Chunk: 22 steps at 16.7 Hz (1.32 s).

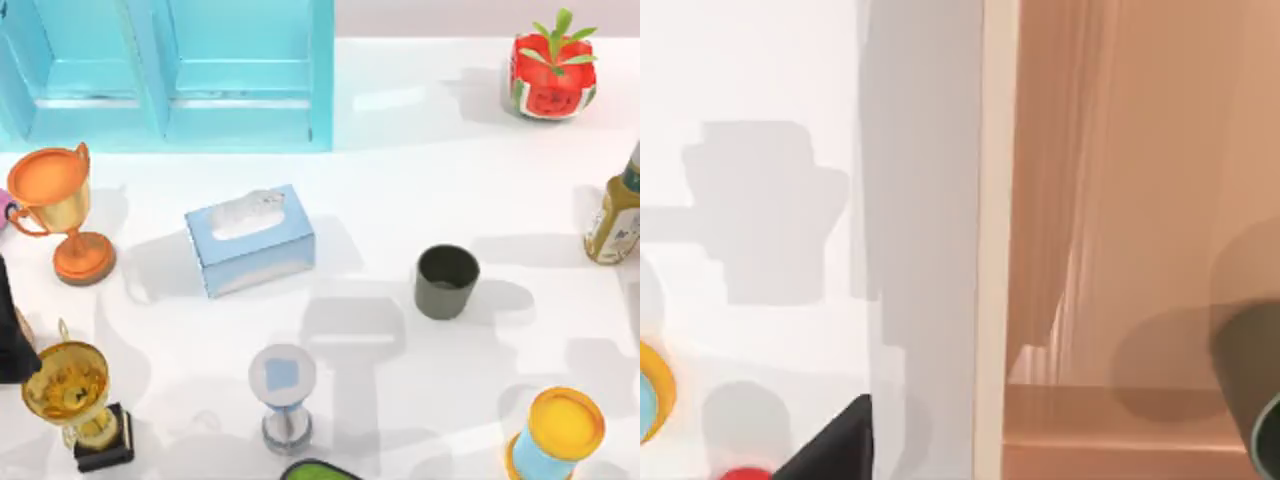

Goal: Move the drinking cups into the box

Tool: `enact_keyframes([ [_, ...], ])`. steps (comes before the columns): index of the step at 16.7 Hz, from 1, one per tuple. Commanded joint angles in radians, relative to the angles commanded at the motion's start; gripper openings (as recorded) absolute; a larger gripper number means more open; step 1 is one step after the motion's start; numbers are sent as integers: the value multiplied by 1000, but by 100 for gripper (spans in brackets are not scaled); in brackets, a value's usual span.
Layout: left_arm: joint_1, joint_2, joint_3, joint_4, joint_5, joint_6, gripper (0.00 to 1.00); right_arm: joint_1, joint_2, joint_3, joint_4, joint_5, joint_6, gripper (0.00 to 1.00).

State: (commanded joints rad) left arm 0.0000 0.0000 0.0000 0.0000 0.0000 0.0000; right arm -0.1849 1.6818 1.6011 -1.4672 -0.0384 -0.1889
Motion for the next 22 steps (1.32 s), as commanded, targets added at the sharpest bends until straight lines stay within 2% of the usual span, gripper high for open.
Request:
enact_keyframes([
  [5,0,0,0,0,0,0,100,433,212,125,45,29,417,100],
  [9,0,0,0,0,0,0,100,623,325,192,96,37,626,100],
  [12,0,0,0,0,0,0,100,662,359,212,124,38,682,100],
  [18,0,0,0,0,0,0,100,659,358,207,126,37,682,100],
  [22,0,0,0,0,0,0,100,661,377,119,234,38,683,100],
])
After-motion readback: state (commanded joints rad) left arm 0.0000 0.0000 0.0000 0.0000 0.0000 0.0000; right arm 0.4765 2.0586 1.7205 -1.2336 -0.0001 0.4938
